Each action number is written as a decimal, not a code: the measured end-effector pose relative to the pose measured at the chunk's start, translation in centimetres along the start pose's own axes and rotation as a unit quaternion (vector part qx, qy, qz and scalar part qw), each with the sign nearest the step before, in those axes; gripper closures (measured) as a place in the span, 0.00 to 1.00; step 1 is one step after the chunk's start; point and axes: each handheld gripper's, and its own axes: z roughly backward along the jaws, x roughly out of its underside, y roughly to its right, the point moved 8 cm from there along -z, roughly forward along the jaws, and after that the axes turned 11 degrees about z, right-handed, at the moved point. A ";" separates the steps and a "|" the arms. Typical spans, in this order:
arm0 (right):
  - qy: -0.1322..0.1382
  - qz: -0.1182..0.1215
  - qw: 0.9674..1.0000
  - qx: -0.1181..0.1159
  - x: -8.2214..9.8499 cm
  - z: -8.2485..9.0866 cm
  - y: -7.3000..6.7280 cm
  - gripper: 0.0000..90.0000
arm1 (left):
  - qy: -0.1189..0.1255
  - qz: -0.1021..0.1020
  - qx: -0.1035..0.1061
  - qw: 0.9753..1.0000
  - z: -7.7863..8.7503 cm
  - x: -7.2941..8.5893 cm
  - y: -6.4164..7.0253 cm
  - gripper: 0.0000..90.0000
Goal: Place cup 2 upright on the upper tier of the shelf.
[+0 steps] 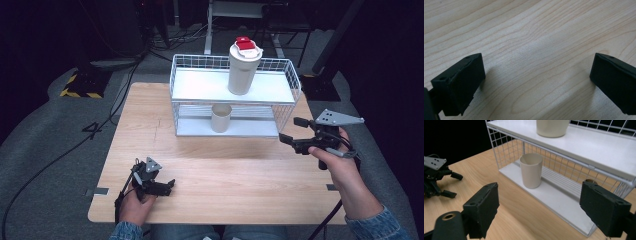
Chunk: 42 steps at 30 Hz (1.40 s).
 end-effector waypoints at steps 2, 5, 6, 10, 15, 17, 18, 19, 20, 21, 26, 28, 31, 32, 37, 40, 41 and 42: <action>-0.009 -0.001 1.000 -0.005 0.7 0.0 -0.3 0.19 | 0.000 0.000 0.000 1.000 0.0 0.0 0.0 0.00; -0.011 -0.002 1.000 -0.004 1.3 0.0 -0.4 0.20 | -0.002 0.000 0.001 1.000 0.0 0.0 0.0 0.00; -0.012 -0.003 1.000 -0.005 1.7 0.0 -0.5 0.20 | 0.000 0.000 0.000 1.000 0.0 0.0 0.0 0.00; -0.030 -0.006 1.000 -0.005 3.6 -0.2 -1.0 0.20 | -0.002 0.000 0.001 1.000 0.0 0.0 0.0 0.00; -0.049 -0.006 0.999 0.007 5.6 -0.4 -1.6 0.21 | 0.000 0.001 0.000 1.000 0.0 0.0 0.0 0.00; -0.055 -0.008 0.998 0.009 6.4 -0.5 -1.9 0.21 | 0.001 0.001 -0.001 1.000 0.0 0.0 0.0 0.00; -0.056 -0.009 0.998 0.010 6.8 -0.5 -2.0 0.21 | 0.001 0.001 -0.001 1.000 0.0 0.0 0.0 0.00; -0.056 -0.009 0.998 0.010 6.8 -0.5 -2.0 0.21 | 0.002 0.002 -0.001 1.000 -0.1 -0.1 0.0 0.00; -0.058 -0.011 0.998 0.011 7.2 -0.5 -2.1 0.21 | 0.002 0.002 -0.001 1.000 -0.1 -0.1 0.0 0.00; -0.059 -0.014 0.998 0.010 7.6 -0.6 -2.2 0.21 | 0.002 0.002 -0.001 1.000 -0.1 -0.1 0.0 0.00; -0.066 -0.029 0.997 0.011 10.0 -0.8 -2.7 0.21 | -0.002 -0.001 -0.001 1.000 -0.1 -0.1 0.0 0.00; -0.064 -0.038 0.997 0.005 10.8 -0.9 -2.9 0.21 | -0.002 0.000 0.000 1.000 0.0 -0.1 0.0 0.00; -0.060 -0.047 0.997 0.002 11.4 -1.1 -3.0 0.21 | -0.002 0.000 0.000 1.000 -0.1 -0.1 0.0 0.00; -0.057 -0.052 0.997 0.001 12.0 -1.2 -3.1 0.21 | -0.001 0.001 -0.001 1.000 -0.1 -0.1 0.0 0.00; -0.062 -0.048 0.997 -0.003 13.2 -1.7 -3.5 0.21 | -0.001 0.000 -0.002 1.000 -0.1 -0.1 0.0 0.00; -0.066 -0.055 0.996 -0.006 14.4 -2.3 -3.9 0.21 | -0.001 -0.001 -0.002 1.000 -0.1 -0.1 0.0 0.00; -0.068 -0.058 0.996 -0.007 14.7 -2.5 -3.9 0.21 | -0.001 0.000 -0.002 1.000 -0.1 -0.1 0.0 0.00; -0.068 -0.058 0.996 -0.007 14.7 -2.5 -3.9 0.21 | -0.001 0.000 -0.002 1.000 -0.1 -0.1 0.0 0.00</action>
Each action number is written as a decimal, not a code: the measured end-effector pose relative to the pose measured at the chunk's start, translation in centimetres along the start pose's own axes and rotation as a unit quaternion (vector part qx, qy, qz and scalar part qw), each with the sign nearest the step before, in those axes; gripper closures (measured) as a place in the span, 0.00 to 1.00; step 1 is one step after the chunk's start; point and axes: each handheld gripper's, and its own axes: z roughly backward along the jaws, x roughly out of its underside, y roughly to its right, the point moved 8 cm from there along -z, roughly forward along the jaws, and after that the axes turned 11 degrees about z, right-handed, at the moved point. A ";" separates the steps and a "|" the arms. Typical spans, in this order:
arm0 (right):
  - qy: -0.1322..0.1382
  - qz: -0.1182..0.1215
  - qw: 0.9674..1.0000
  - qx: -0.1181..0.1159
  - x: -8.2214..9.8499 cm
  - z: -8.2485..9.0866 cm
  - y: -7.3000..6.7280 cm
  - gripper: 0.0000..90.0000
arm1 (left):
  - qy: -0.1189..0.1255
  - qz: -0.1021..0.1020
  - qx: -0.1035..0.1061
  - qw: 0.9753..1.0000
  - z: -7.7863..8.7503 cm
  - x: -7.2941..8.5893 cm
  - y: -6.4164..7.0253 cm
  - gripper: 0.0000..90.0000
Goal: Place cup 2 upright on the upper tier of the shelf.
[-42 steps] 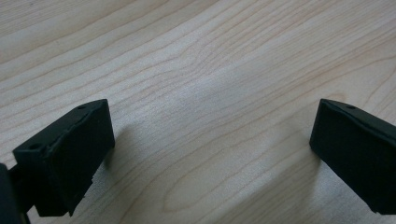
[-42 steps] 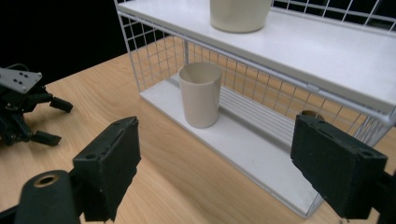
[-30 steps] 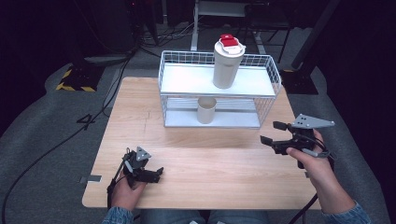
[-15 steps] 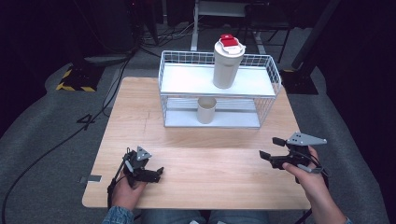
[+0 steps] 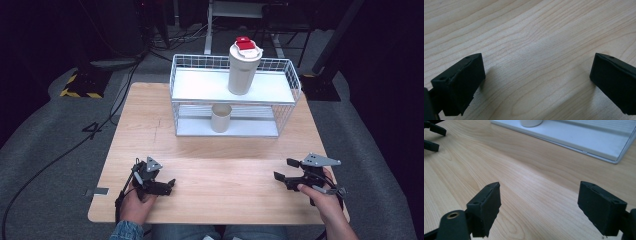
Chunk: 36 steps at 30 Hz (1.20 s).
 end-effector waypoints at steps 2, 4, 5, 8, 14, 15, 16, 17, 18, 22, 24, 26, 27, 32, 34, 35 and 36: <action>-0.002 -0.003 1.000 -0.001 0.5 -0.3 0.0 0.21 | 0.000 0.000 0.000 1.000 0.0 0.0 0.0 0.00; -0.010 -0.006 1.000 0.000 1.3 -0.8 0.0 0.21 | 0.000 0.000 0.000 1.000 0.0 0.0 0.0 0.00; -0.010 -0.006 1.000 0.000 1.3 -0.8 0.0 0.21 | 0.000 0.000 0.000 1.000 0.0 0.0 0.0 0.00; -0.024 -0.007 1.000 0.004 2.1 -1.2 0.0 0.21 | 0.000 -0.001 0.000 1.000 0.0 0.0 0.0 0.00; -0.042 -0.010 0.999 0.014 2.9 -1.6 0.4 0.21 | 0.000 -0.001 0.000 1.000 0.0 0.0 0.0 0.00; -0.045 -0.010 0.999 0.016 3.1 -1.7 0.4 0.21 | 0.000 -0.001 0.000 1.000 0.0 0.0 0.0 0.00; -0.051 -0.009 0.999 0.016 3.3 -1.8 0.5 0.21 | 0.000 -0.001 0.000 1.000 0.0 0.0 0.0 0.00; -0.055 -0.007 0.998 0.017 3.5 -1.9 0.5 0.21 | 0.000 -0.001 0.000 1.000 0.0 0.0 0.0 0.00; -0.059 -0.012 0.998 0.014 3.7 -2.0 0.5 0.21 | 0.000 -0.001 0.000 1.000 0.0 0.0 0.0 0.00; -0.068 -0.009 0.998 0.014 4.2 -2.3 0.5 0.21 | 0.000 -0.001 0.000 1.000 0.0 0.0 0.0 0.00; -0.068 -0.009 0.998 0.015 4.2 -2.3 0.5 0.21 | 0.000 -0.001 0.000 1.000 0.0 0.0 0.0 0.00; -0.072 -0.004 0.997 0.022 4.2 -2.3 0.6 0.21 | 0.000 -0.001 0.000 1.000 0.0 0.0 0.0 0.00; -0.079 0.008 0.996 0.033 4.3 -2.4 0.7 0.21 | 0.000 -0.001 0.000 1.000 0.0 0.0 0.0 0.00; -0.093 0.024 0.994 0.053 4.5 -2.5 1.0 0.17 | 0.000 -0.001 0.000 1.000 0.0 0.0 0.0 0.00; -0.093 0.024 0.994 0.053 4.5 -2.5 1.0 0.17 | 0.000 -0.001 0.000 1.000 0.0 0.0 0.0 0.00; -0.093 0.024 0.994 0.053 4.5 -2.5 1.0 0.17 | 0.000 -0.001 0.000 1.000 0.0 0.0 0.0 0.00; -0.094 0.024 0.994 0.054 4.5 -2.5 1.0 0.16 | 0.000 -0.001 0.000 1.000 0.0 0.0 0.0 0.00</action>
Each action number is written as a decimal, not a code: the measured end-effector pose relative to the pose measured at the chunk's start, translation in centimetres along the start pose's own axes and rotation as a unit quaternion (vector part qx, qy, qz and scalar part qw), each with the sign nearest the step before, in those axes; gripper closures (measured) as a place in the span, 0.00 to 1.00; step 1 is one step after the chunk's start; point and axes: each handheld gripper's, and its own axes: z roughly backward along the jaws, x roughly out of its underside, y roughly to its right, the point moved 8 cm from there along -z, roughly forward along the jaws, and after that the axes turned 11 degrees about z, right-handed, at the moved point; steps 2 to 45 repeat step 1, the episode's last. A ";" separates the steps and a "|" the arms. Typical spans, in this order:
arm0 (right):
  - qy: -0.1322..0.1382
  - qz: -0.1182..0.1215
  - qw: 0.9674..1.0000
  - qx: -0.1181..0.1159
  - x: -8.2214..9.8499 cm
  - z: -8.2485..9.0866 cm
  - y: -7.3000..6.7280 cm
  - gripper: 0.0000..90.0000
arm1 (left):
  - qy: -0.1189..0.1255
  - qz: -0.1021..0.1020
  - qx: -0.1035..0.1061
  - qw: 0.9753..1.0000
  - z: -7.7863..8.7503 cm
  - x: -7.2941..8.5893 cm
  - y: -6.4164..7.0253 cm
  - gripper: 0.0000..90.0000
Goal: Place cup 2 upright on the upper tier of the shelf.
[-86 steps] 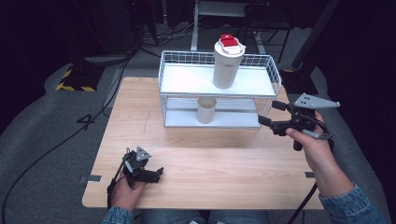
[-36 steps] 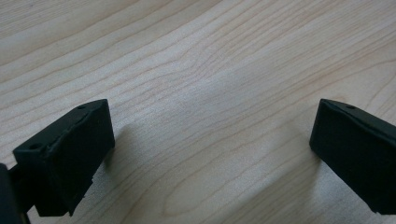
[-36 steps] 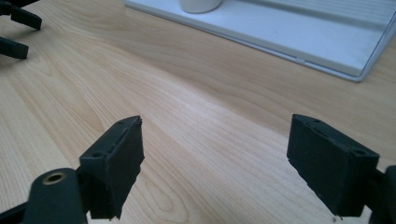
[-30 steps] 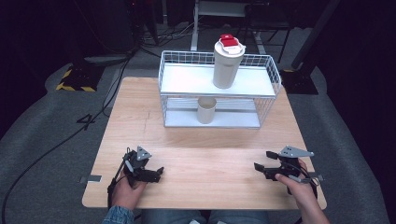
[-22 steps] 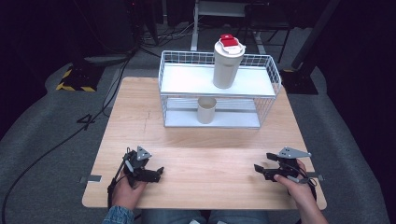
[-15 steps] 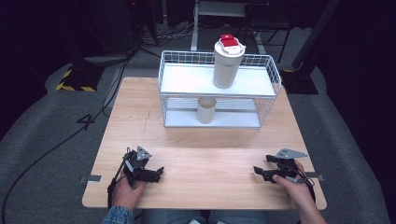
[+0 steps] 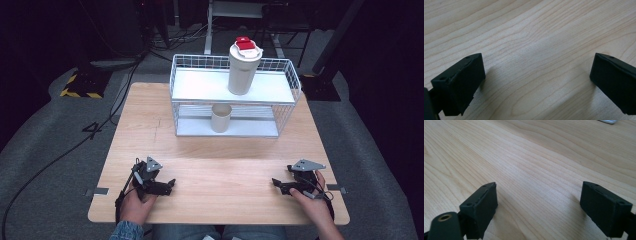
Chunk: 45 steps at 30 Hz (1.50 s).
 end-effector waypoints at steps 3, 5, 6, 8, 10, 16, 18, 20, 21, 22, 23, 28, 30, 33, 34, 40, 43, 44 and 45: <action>0.000 0.000 1.000 0.000 0.0 0.0 0.0 0.16 | 0.000 0.000 0.000 1.000 0.0 0.0 0.0 0.00; 0.000 0.000 1.000 0.000 0.0 0.0 0.0 0.16 | 0.000 0.000 0.000 1.000 0.0 0.0 0.0 0.00; 0.000 0.000 1.000 0.000 0.0 0.0 0.0 0.16 | 0.000 0.000 0.000 1.000 0.0 0.0 0.0 0.00; 0.000 0.000 1.000 0.000 0.0 0.0 0.0 0.16 | 0.000 0.000 0.000 1.000 0.0 0.0 0.0 0.00; 0.000 0.000 1.000 0.000 0.0 0.0 0.0 0.16 | 0.000 0.000 0.000 1.000 0.0 0.0 0.0 0.00; 0.000 0.000 1.000 0.000 0.0 0.0 0.0 0.16 | 0.000 0.000 0.000 1.000 0.0 0.0 0.0 0.00; 0.000 0.000 1.000 0.000 0.0 0.0 0.0 0.16 | 0.000 0.000 0.000 1.000 0.0 0.0 0.0 0.00; 0.000 0.000 1.000 0.000 0.0 0.0 0.0 0.16 | 0.000 0.000 0.000 1.000 0.0 0.0 0.0 0.00; 0.000 0.000 1.000 0.000 0.0 0.0 0.0 0.16 | 0.000 0.000 0.000 1.000 0.0 0.0 0.0 0.00; 0.000 0.000 1.000 0.000 0.0 0.0 0.0 0.16 | 0.000 0.000 0.000 1.000 0.0 0.0 0.0 0.00; 0.000 0.000 1.000 0.000 0.0 0.0 0.0 0.16 | 0.000 0.000 0.000 1.000 0.0 0.0 0.0 0.00; 0.000 0.000 1.000 0.000 0.0 0.0 0.0 0.16 | 0.000 0.000 0.000 1.000 0.0 0.0 0.0 0.00; 0.000 0.000 1.000 0.000 0.0 0.0 0.0 0.16 | 0.000 0.000 0.000 1.000 0.0 0.0 0.0 0.00; 0.000 0.000 1.000 0.000 0.0 0.0 0.0 0.16 | 0.000 0.000 0.000 1.000 0.0 0.0 0.0 0.00; 0.000 0.000 1.000 0.000 0.0 0.0 0.0 0.16 | 0.000 0.000 0.000 1.000 0.0 0.0 0.0 0.00; 0.000 0.000 1.000 0.000 0.0 0.0 0.0 0.16 | 0.000 0.000 0.000 1.000 0.0 0.0 0.0 0.00; 0.000 0.000 1.000 0.000 0.0 0.0 0.0 0.16 | 0.000 0.000 0.000 1.000 0.0 0.0 0.0 0.00; 0.000 0.000 1.000 0.000 0.0 0.0 0.0 0.16 | 0.000 0.000 0.000 1.000 0.0 0.0 0.0 0.00; 0.000 0.000 1.000 0.000 0.0 0.0 0.0 0.16 | 0.000 0.000 0.000 1.000 0.0 0.0 0.0 0.00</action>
